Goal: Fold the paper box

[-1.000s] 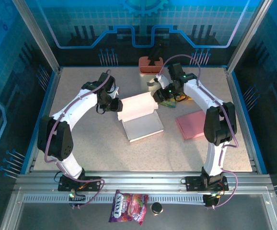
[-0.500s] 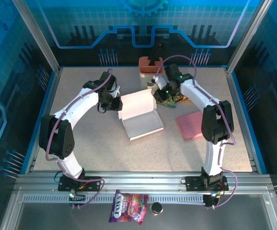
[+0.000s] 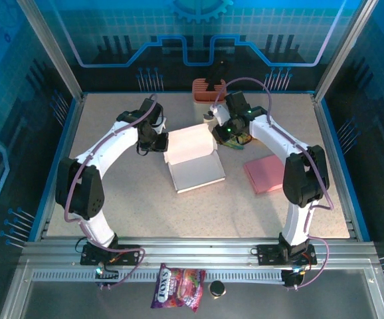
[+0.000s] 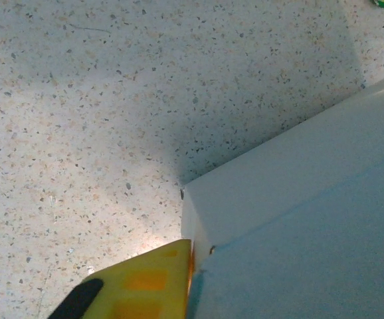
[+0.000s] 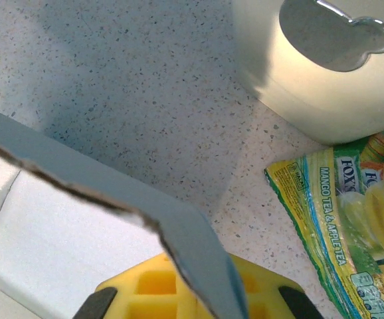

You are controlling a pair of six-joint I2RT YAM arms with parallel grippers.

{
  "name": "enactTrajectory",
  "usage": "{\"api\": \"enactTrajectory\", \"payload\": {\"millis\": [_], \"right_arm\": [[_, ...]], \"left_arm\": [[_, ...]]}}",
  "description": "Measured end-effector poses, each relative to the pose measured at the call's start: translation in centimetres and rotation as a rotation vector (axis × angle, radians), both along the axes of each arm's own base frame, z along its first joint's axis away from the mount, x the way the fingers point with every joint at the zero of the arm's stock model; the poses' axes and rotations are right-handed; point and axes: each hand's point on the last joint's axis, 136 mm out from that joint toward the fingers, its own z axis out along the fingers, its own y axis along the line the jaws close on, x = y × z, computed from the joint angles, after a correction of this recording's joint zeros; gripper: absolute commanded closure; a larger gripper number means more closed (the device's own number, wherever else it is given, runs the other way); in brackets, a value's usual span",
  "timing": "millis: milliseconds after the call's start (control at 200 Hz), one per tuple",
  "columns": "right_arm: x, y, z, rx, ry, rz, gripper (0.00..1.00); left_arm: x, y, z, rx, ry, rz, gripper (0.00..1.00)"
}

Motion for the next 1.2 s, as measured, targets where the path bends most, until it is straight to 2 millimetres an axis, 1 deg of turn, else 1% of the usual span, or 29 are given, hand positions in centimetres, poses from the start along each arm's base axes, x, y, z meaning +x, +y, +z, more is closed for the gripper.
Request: {"api": "enactTrajectory", "payload": {"millis": [140, 260, 350, 480, 615, 755, 875, 966, 1116, 1201], "right_arm": [[0.0, 0.5, -0.1, -0.015, -0.009, -0.032, 1.0], [-0.3, 0.6, -0.4, -0.029, -0.008, -0.094, 1.0], [-0.3, 0.5, -0.2, -0.031, -0.014, -0.169, 1.0], [-0.4, 0.4, 0.5, -0.01, -0.029, -0.303, 1.0], [-0.4, 0.7, 1.0, 0.041, -0.041, -0.426, 1.0], [-0.5, 0.8, 0.3, 0.07, -0.048, -0.515, 1.0], [-0.8, 0.9, -0.4, 0.074, -0.069, -0.548, 1.0], [-1.0, 1.0, -0.5, 0.084, -0.085, -0.558, 1.0], [-1.2, 0.8, -0.5, 0.109, -0.117, -0.57, 1.0], [-1.6, 0.8, -0.8, 0.125, -0.136, -0.567, 1.0]], "left_arm": [[0.1, 0.3, -0.1, 0.015, 0.004, 0.022, 1.0], [0.8, 0.4, 0.1, 0.038, 0.001, 0.06, 1.0], [1.3, 0.2, 0.4, 0.056, -0.013, 0.088, 1.0], [1.6, -0.2, 0.8, 0.047, -0.024, 0.148, 1.0], [2.4, -0.4, 1.0, 0.019, -0.042, 0.213, 1.0], [3.1, -0.5, 1.1, -0.004, -0.059, 0.257, 1.0], [3.9, -0.6, 1.2, -0.014, -0.086, 0.281, 1.0], [4.5, -0.6, 1.0, -0.02, -0.113, 0.288, 1.0], [4.6, -0.6, -0.6, -0.027, -0.122, 0.289, 1.0], [4.8, -0.7, -0.8, -0.043, -0.147, 0.287, 1.0]]}}
